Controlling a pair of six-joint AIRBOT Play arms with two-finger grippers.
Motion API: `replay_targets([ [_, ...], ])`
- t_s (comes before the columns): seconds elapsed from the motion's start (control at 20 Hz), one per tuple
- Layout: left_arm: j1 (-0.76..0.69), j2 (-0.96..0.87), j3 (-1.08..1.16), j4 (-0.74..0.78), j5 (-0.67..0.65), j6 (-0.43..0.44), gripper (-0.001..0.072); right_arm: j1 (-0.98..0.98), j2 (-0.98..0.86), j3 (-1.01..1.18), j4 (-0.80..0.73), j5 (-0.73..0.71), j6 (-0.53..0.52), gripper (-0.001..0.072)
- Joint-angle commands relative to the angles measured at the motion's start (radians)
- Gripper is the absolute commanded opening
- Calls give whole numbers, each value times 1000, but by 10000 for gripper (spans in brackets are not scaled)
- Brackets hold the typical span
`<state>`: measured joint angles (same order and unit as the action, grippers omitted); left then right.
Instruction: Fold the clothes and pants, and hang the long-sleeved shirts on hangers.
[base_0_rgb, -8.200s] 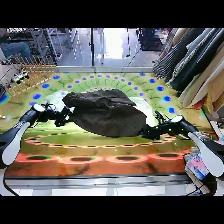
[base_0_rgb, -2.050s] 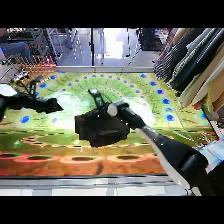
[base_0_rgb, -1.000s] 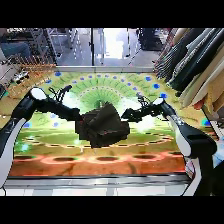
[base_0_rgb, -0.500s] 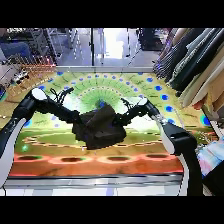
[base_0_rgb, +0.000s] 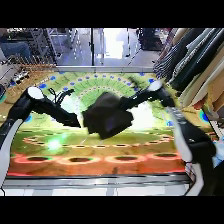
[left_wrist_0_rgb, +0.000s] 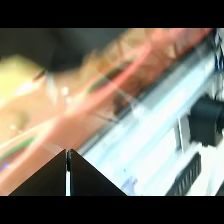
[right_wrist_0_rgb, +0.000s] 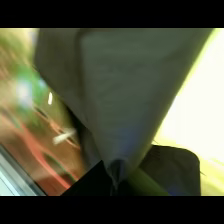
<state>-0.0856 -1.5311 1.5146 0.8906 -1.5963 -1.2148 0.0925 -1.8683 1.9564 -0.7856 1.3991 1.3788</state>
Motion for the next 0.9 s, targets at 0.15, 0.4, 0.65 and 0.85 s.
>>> replay_targets([
  [0.15, 112, 209, 1, 44, -100, 26, 14, -506, 377, 4, -60, 256, 146, 3],
  [0.4, 201, 331, 1, 44, -98, 38, 14, -1110, 566, -6, -75, 440, 112, 3],
  [0.65, 214, 336, 1, 52, -40, 82, 14, -1566, 687, -193, -238, 440, -42, 3],
  [0.85, 214, 336, 1, 51, -15, 78, 14, -1696, 696, -533, -546, 401, -185, 6],
])
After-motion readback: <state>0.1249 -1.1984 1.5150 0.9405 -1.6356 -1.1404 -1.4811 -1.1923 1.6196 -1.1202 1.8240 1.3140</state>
